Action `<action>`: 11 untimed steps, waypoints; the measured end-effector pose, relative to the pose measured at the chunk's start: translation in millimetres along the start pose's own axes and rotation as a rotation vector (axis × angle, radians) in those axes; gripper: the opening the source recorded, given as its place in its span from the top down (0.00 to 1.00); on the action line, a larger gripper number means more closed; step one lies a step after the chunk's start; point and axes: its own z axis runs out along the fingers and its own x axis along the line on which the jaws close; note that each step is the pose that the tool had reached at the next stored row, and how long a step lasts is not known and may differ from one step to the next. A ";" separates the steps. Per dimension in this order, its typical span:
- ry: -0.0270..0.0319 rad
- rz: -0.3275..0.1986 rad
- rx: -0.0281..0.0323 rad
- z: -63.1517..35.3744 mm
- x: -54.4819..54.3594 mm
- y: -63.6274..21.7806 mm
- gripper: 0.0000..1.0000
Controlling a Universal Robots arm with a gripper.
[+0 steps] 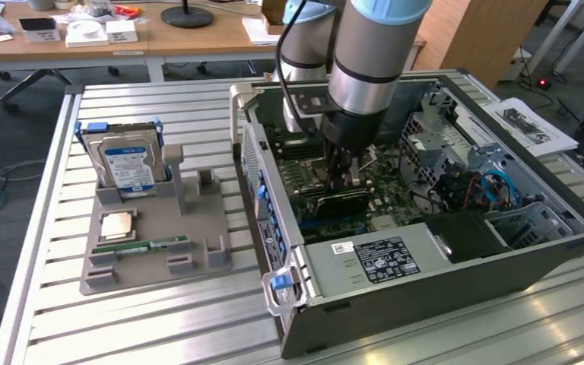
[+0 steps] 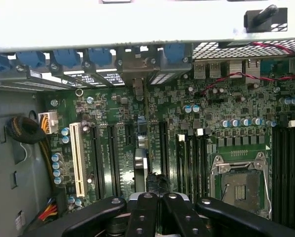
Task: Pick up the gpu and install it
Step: 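Press down on the gpu until it lock into place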
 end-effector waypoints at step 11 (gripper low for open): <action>-0.0012 0.000 0.0005 2.5 0.0 1.2 0.89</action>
